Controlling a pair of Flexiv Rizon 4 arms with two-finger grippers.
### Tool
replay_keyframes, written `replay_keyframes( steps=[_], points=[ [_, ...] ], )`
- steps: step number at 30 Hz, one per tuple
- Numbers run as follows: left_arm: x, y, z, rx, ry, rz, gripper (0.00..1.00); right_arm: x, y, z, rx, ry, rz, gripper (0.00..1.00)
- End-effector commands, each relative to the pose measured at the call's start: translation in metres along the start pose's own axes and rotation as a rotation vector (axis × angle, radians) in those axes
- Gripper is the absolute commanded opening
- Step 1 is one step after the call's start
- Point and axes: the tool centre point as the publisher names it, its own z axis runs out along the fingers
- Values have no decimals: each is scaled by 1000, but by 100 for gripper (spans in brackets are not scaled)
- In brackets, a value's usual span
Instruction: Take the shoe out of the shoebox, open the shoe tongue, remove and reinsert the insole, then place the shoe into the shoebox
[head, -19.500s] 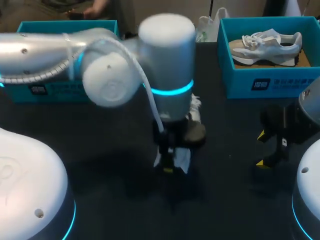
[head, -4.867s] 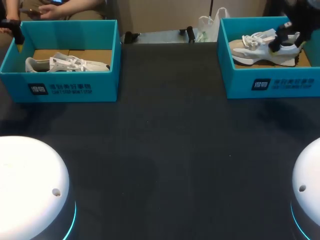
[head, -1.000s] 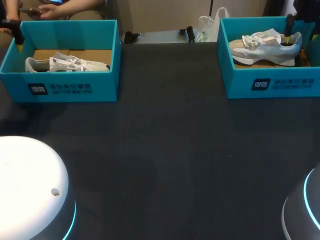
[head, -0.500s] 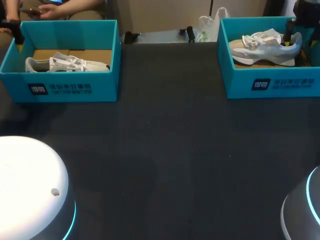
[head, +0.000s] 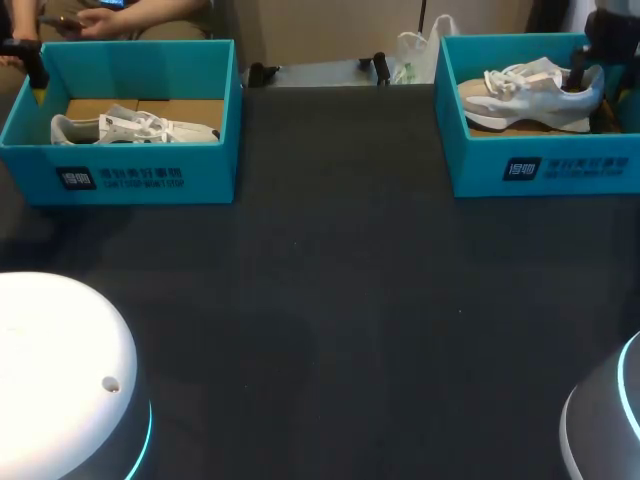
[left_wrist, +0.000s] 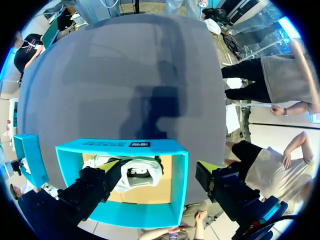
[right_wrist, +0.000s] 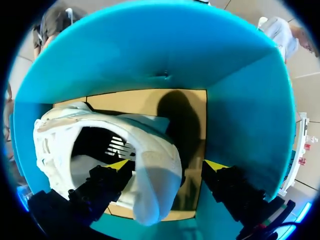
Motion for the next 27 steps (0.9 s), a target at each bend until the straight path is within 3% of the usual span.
replay_keyframes(
  steps=[1,7,12,15,19,20,21,27],
  points=[
    [0,-1,0,-2,2,0,100,-2,12,5,39,5,3,84],
    [0,-1,0,-2,2,0,100,-2,11,8,44,9,13,82],
    [0,-1,0,-2,2,0,100,-2,10,11,49,10,20,75],
    [0,-1,0,-2,2,0,100,-1,9,11,50,9,23,60],
    [0,-1,0,-2,2,0,100,0,8,11,42,0,35,29],
    [0,-1,0,-2,2,0,100,0,8,10,39,-1,37,7],
    [0,-1,0,-2,2,0,100,-1,8,10,37,-3,42,0],
    [0,-1,0,-2,2,0,100,-3,7,7,31,-14,64,0]
  ],
)
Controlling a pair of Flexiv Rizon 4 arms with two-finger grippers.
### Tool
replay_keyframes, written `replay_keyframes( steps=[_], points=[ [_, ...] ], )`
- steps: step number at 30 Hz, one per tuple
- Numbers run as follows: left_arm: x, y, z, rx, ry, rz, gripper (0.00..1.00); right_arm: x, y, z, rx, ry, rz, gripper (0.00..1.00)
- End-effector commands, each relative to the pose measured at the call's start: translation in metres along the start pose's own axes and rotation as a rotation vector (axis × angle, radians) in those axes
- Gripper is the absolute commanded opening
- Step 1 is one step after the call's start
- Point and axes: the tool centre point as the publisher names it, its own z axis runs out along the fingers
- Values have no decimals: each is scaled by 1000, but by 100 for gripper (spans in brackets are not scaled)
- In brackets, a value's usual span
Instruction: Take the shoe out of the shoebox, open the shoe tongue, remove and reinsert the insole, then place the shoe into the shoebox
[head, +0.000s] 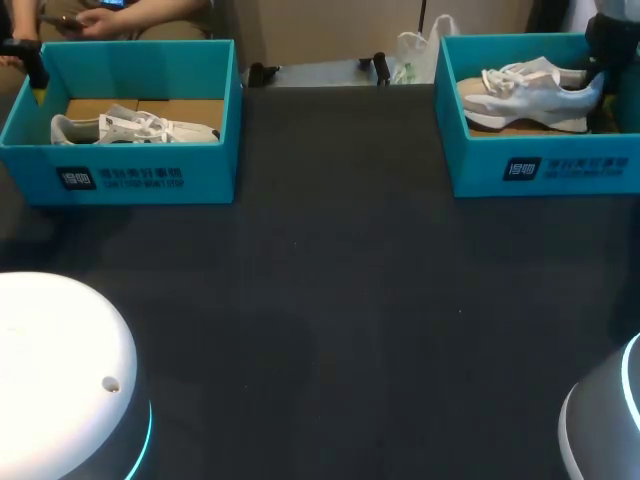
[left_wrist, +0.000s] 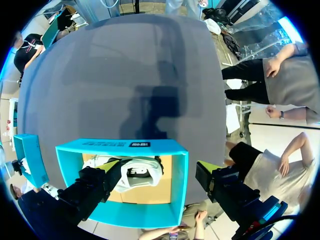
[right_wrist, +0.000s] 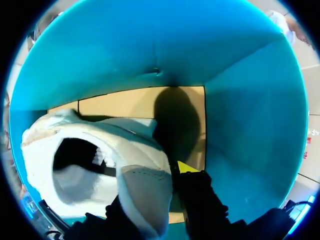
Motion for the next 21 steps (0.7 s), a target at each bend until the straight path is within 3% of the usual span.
replay_keyframes(
  steps=[1,12,21],
  points=[
    [0,-1,0,-2,2,0,100,-1,6,-3,16,-7,18,0],
    [0,-1,0,-2,2,0,100,-8,5,-16,15,-22,65,0],
    [0,-1,0,-2,2,0,100,-10,-7,-58,-12,-15,97,0]
  ],
)
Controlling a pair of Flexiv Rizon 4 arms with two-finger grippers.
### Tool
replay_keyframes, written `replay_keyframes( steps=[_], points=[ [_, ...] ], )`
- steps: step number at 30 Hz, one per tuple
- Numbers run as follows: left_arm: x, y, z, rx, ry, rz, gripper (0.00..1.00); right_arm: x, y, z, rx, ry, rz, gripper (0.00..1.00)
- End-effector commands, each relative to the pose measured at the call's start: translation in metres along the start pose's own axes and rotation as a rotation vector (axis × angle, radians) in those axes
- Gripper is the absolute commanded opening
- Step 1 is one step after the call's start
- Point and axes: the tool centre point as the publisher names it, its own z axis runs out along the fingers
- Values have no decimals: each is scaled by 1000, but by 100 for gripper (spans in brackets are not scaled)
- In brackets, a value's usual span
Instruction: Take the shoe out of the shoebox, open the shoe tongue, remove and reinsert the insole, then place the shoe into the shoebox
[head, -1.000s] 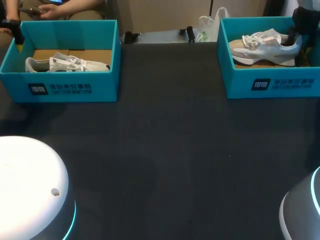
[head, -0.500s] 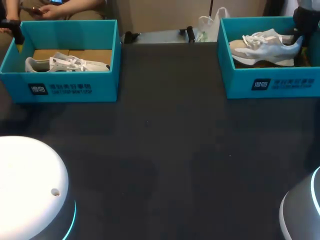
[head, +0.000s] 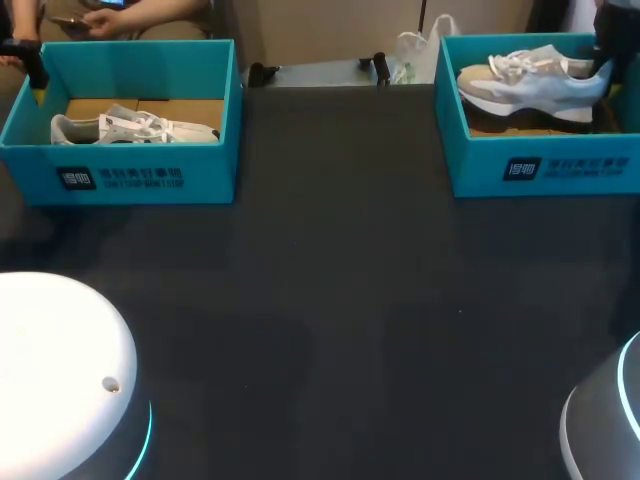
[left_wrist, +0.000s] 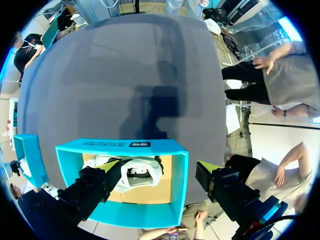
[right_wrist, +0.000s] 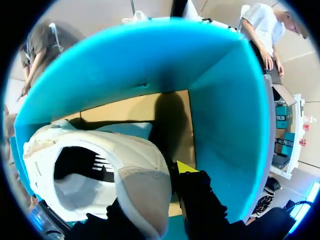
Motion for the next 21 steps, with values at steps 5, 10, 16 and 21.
replay_keyframes(
  steps=[5,10,16,21],
  points=[
    [0,-1,0,-2,2,0,100,-6,-23,-53,-32,1,10,0],
    [0,-1,0,-2,2,0,100,-8,-35,-76,-59,-4,6,0],
    [0,-1,0,-2,2,0,100,-5,-53,-107,-90,-3,-6,0],
    [0,-1,0,-2,2,0,100,-4,-73,-145,-136,-2,-11,0]
  ],
)
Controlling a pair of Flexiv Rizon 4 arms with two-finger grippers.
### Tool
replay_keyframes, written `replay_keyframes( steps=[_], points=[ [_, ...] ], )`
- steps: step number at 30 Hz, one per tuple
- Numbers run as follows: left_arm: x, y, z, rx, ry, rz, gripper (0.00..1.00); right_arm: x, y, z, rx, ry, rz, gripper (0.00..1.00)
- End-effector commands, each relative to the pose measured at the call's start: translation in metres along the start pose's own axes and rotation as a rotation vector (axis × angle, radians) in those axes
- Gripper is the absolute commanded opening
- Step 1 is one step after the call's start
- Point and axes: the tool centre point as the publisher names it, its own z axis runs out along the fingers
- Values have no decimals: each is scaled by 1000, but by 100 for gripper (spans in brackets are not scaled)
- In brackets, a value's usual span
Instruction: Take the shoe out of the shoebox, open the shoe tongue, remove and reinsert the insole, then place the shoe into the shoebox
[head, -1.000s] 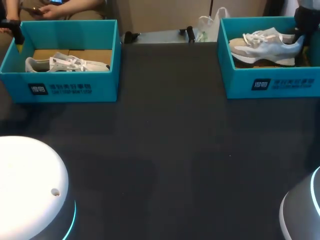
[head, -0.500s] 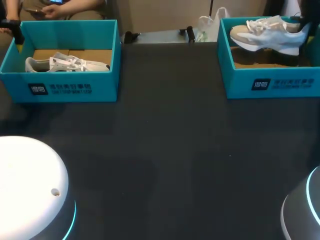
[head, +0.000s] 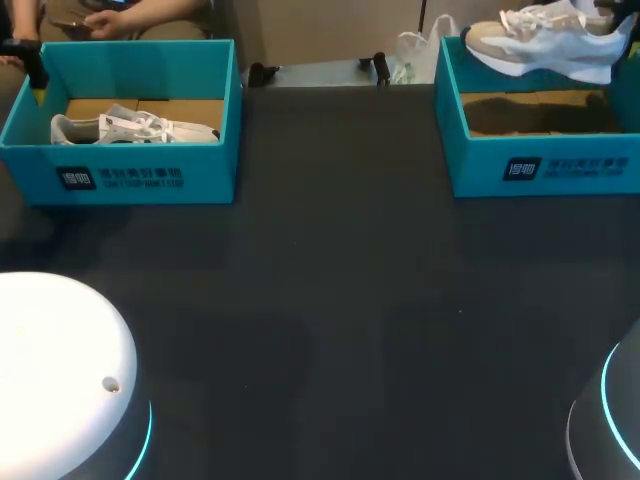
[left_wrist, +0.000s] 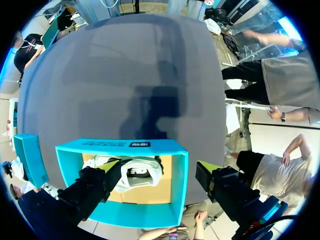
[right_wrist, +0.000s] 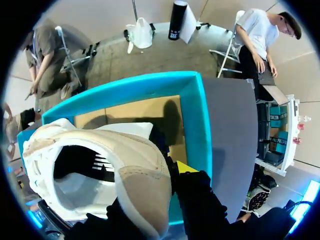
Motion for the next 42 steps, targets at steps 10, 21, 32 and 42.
replay_keyframes(
  steps=[10,21,32,42],
  points=[
    [0,-1,0,-2,2,0,100,11,-99,-105,-235,-23,-2,0],
    [0,-1,0,-2,2,0,100,42,-176,-143,-299,-63,52,0],
    [0,-1,0,-2,2,0,100,56,-198,-153,-293,-55,46,0],
    [0,-1,0,-2,2,0,100,76,-208,-161,-316,-90,-5,0]
  ],
)
